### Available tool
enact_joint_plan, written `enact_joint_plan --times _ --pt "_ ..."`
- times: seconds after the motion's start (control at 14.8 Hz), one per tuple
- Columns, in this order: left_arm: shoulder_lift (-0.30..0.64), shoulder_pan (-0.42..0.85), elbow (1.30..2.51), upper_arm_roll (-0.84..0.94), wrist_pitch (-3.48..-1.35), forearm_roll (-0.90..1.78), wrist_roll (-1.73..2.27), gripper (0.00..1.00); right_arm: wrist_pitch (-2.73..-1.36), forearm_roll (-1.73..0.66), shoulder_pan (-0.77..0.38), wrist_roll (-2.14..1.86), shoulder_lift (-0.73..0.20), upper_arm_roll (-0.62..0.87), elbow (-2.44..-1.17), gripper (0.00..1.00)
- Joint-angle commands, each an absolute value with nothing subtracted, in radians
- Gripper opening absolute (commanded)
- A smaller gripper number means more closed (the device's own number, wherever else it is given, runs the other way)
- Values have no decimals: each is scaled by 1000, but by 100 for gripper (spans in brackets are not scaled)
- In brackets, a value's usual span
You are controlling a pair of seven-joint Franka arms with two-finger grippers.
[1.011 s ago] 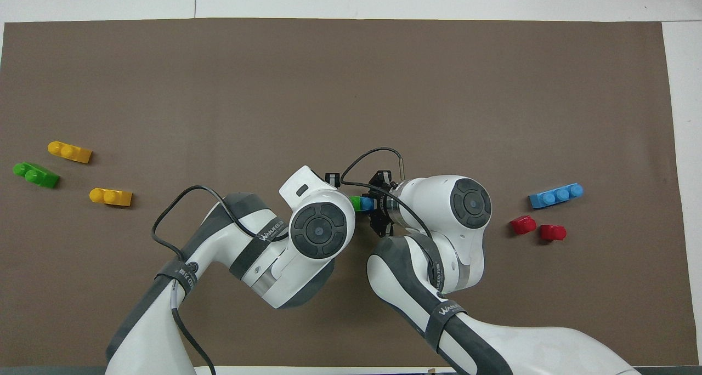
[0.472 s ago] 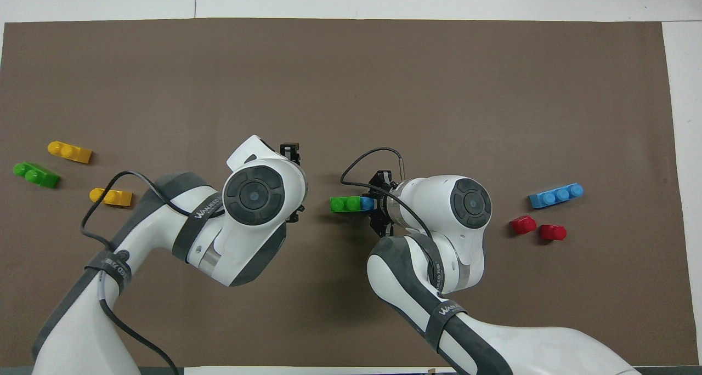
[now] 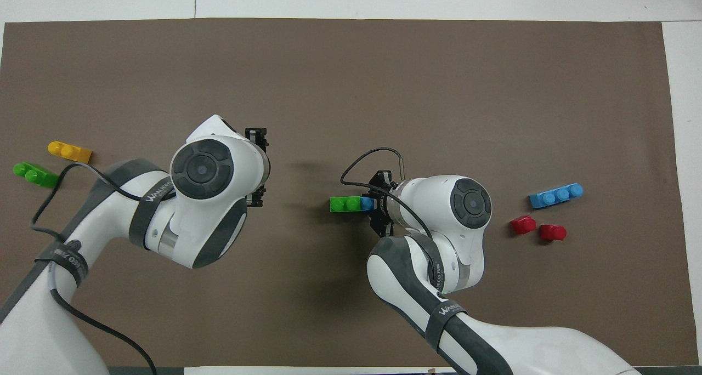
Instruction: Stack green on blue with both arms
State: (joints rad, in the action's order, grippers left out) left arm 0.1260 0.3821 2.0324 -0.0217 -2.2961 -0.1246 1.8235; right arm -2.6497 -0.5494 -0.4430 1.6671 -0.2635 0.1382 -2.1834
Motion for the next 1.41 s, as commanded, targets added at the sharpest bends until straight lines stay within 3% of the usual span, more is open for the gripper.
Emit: enact_joint_plan --times 0.0,0.07,0.2,0.27,0.47,0.54,1.35 --pt "101 299 2022 -8 -2260 -138 1714 100 -2649 -575 -436 1635 -264 140 -2203 0" --pt "100 278 2013 -9 -2258 -138 1662 100 -2643 -575 -431 1635 -264 140 -2201 9" --pt "97 232 1987 -8 -2225 -137 1547 100 -2642 -575 -428 1635 -264 140 -2201 50" --pt "100 219 1968 -9 -2203 -135 1475 100 -2631 -577 -426 1635 -262 140 -2201 65" --pt "101 161 1918 -9 -2126 -132 1240 100 -2619 -577 -407 1634 -261 140 -2201 93" --pt "100 149 1907 -9 -2109 -132 1150 100 -2617 -577 -405 1632 -261 140 -2201 97" --pt "81 60 1757 -21 -1892 -129 389 100 -2356 -575 -104 1186 -213 137 -2178 97"
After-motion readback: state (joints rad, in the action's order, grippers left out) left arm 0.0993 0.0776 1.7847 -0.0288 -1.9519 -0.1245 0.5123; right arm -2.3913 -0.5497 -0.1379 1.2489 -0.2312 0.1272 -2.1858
